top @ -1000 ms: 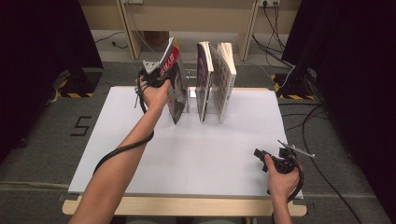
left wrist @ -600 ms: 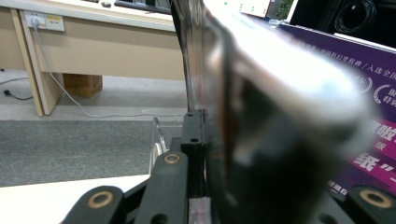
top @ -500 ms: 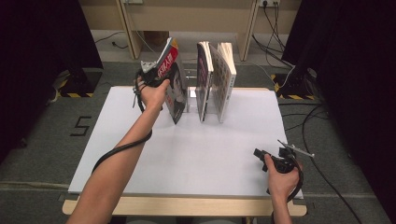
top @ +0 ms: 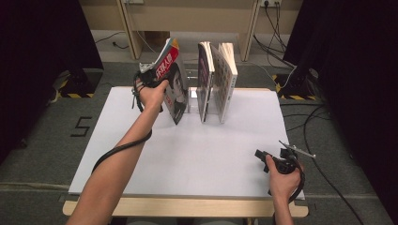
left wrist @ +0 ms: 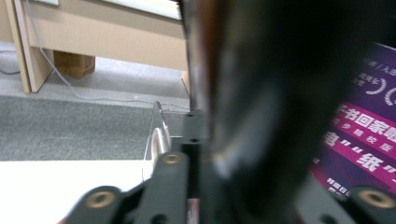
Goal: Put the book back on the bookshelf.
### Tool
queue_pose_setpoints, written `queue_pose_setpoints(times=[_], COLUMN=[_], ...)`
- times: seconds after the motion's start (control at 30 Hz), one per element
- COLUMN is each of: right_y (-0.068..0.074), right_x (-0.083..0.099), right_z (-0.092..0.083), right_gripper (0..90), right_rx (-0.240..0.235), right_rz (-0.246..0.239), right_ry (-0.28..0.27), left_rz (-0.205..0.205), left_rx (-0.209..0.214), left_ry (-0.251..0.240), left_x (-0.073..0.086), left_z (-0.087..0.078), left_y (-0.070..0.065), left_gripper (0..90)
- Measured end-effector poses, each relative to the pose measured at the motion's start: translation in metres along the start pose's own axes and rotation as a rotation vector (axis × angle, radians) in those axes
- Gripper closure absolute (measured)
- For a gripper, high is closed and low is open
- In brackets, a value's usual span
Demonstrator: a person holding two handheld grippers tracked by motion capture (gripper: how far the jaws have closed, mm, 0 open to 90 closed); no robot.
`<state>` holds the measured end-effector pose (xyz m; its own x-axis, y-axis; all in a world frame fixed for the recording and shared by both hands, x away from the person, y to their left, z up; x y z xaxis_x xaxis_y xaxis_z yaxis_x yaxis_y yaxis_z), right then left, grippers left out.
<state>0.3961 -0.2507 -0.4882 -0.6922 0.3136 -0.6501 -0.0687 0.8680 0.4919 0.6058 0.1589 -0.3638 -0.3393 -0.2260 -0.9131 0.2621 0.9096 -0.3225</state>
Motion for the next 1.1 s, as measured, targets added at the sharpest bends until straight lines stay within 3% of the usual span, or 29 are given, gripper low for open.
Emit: queue_pose_setpoints(times=[0.23,0.37,0.43,0.53,0.63,0.8,0.9,1.1], right_y=[-0.001,-0.001,-0.001,-0.001,-0.001,-0.001,0.000,0.000], right_x=[0.000,0.000,0.000,0.001,0.000,0.000,0.000,0.000], right_z=[0.000,-0.001,0.000,0.000,0.000,-0.001,-0.002,-0.001], right_gripper=[59.3,59.2,59.3,59.3,59.3,59.2,59.1,59.1], right_rx=[-0.001,-0.001,0.002,0.001,0.000,-0.002,-0.003,0.001], right_rz=[-0.001,-0.004,-0.007,-0.008,-0.009,-0.007,-0.005,-0.007], right_ry=[0.004,0.004,0.002,0.004,0.001,0.002,0.002,-0.004], left_rz=[0.014,0.050,0.095,0.090,0.111,0.111,0.109,0.063], left_rx=[-0.022,-0.018,-0.002,0.023,0.024,-0.003,-0.010,0.003], left_ry=[0.025,-0.012,-0.035,-0.069,-0.075,-0.053,-0.046,-0.039], left_x=[-0.001,-0.002,-0.003,-0.002,0.001,0.006,0.008,0.011], left_z=[0.001,0.003,0.006,0.008,0.008,0.005,0.003,-0.001], left_y=[-0.004,-0.008,-0.012,-0.015,-0.016,-0.012,-0.008,0.000], left_gripper=[86.2,86.5,86.6,86.5,86.2,84.1,76.8,70.6])
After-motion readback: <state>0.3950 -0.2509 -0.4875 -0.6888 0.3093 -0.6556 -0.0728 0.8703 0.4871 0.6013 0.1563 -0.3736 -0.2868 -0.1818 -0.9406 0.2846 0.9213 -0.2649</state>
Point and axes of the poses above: each handheld gripper's, and its own axes: z roughly forward along the jaws, x roughly out of its underside, y roughly to its left, the point moved 4 cm from there along z, roughly forward along the jaws, and after that the axes turned 2 degrees about x, right-handed, at the moved point
